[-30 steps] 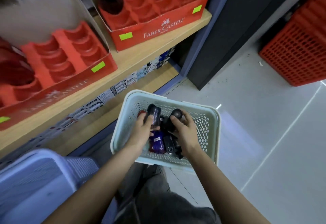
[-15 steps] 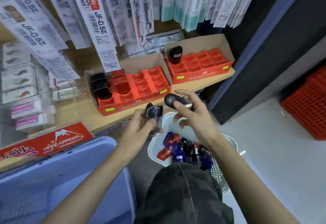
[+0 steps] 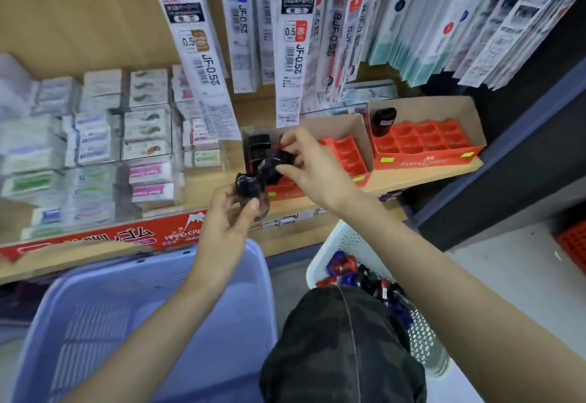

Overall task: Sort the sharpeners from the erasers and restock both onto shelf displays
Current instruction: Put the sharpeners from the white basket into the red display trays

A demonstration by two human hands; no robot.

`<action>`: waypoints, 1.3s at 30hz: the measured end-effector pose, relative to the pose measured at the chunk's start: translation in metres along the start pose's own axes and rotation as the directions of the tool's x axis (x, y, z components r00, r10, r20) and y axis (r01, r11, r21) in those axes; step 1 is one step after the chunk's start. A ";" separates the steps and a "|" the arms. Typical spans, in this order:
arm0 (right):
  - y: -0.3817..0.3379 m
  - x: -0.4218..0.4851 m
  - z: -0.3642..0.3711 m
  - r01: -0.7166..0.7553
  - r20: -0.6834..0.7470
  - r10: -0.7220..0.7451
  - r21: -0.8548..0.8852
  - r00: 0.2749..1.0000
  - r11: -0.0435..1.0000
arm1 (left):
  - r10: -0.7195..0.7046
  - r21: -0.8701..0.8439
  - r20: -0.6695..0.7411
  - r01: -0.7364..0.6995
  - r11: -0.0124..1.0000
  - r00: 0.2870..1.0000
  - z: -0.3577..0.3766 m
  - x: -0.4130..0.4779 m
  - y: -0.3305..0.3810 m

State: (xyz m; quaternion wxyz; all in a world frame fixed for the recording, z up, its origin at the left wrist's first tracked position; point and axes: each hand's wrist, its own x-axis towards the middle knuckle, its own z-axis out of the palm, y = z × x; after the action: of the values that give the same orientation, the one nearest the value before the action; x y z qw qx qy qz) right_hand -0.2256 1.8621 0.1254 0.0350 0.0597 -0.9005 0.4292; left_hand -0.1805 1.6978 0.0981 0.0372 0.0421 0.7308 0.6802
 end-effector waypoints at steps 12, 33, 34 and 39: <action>-0.005 -0.001 0.016 0.121 0.090 -0.101 -0.251 0.991 0.960 | -0.014 -0.001 -0.030 0.014 1.000 0.999 -0.016 -0.008 0.000; 0.110 -0.022 -0.136 -0.232 -0.589 0.227 0.069 0.776 0.970 | 0.141 0.563 0.481 -0.428 0.707 0.866 0.135 0.061 0.009; 0.117 -0.015 -0.142 -0.252 -0.582 0.240 0.062 0.777 0.966 | 0.153 0.584 0.481 -0.446 0.678 0.863 0.141 0.065 0.007; 0.127 0.014 -0.145 -0.243 -0.372 0.214 -0.035 0.903 0.969 | 0.159 0.738 0.507 -0.522 0.429 0.847 0.161 0.082 0.002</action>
State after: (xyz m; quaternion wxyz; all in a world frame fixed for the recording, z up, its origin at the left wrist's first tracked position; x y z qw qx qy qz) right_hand -0.2552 2.0532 0.1206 0.1537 -0.1286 -0.8955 0.3975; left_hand -0.2443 1.8664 0.0886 0.0040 0.3290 0.9227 0.2007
